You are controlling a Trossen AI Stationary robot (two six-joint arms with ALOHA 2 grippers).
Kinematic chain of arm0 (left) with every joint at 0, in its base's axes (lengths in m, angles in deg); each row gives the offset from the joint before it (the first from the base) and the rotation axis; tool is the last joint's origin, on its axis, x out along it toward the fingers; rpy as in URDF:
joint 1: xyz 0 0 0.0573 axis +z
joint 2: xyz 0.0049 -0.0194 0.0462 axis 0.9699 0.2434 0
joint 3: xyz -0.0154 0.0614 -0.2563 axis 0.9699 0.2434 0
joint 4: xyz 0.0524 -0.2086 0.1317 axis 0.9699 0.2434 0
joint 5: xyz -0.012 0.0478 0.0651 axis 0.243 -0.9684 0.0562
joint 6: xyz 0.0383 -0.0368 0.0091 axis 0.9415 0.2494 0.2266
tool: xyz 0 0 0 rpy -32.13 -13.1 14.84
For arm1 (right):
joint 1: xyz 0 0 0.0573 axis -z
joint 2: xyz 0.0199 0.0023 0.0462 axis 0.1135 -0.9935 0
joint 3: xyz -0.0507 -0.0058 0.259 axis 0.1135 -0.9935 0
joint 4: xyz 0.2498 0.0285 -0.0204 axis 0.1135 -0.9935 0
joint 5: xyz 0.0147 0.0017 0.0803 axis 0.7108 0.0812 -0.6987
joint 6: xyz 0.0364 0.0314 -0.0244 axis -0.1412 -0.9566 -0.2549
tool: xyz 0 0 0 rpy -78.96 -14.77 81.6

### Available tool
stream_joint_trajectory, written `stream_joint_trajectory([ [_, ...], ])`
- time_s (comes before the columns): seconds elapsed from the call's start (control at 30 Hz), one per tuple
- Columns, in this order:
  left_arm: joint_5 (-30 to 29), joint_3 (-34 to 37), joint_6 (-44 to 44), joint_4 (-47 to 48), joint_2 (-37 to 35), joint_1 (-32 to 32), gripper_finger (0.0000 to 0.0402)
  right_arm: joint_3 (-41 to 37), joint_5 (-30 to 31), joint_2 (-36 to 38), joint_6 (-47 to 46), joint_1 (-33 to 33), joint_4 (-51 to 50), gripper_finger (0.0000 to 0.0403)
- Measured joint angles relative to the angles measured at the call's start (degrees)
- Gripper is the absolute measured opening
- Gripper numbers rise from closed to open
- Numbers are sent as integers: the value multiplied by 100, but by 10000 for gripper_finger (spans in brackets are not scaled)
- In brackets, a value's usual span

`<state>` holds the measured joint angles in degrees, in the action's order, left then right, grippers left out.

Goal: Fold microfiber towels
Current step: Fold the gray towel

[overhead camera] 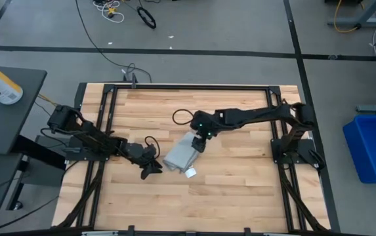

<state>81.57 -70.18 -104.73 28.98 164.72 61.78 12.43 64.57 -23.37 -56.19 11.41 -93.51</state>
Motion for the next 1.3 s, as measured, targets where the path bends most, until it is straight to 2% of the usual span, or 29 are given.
stream_joint_trajectory([
  [0.07, -41, 23, 99, -11, 2, -17, 157, 0, 3, 150, -20, -110, -32, 285],
  [0.17, -145, 184, 214, -91, -98, -15, 157, 1, -10, 198, -200, -403, -73, 287],
  [0.3, -430, 512, 326, -258, -316, 59, 157, 0, 71, 62, -474, -979, 386, 252],
  [0.47, -686, 960, 360, -569, -669, 217, 157, 8, 472, -171, -575, -1575, 1032, 199],
  [0.63, -840, 1143, 532, -683, -904, 247, 157, 556, 494, -1042, -631, -1712, 1048, 189],
  [0.7, -808, 1140, 653, -709, -994, 240, 157, 1086, 500, -1555, -463, -1730, 843, 202],
  [0.77, -782, 1134, 739, -677, -993, 238, 157, 1761, 673, -2066, -289, -1729, 140, 222],
  [0.9, -773, 1134, 861, -708, -1008, 220, 157, 3163, 1713, -2871, -124, -1705, -1631, 259],
  [0.97, -769, 1134, 929, -738, -1008, 199, 157, 3602, 2059, -3064, -99, -1659, -2151, 270],
  [1.07, -767, 1134, 1038, -763, -1008, 188, 157, 3931, 2189, -3151, 35, -1621, -2149, 273],
  [1.13, -770, 1134, 1127, -831, -1012, 188, 157, 4015, 2057, -3143, 71, -1599, -2140, 268],
  [1.3, -767, 1134, 1245, -829, -1012, 188, 157, 3894, 1837, -3156, 46, -1677, -2058, 261],
])
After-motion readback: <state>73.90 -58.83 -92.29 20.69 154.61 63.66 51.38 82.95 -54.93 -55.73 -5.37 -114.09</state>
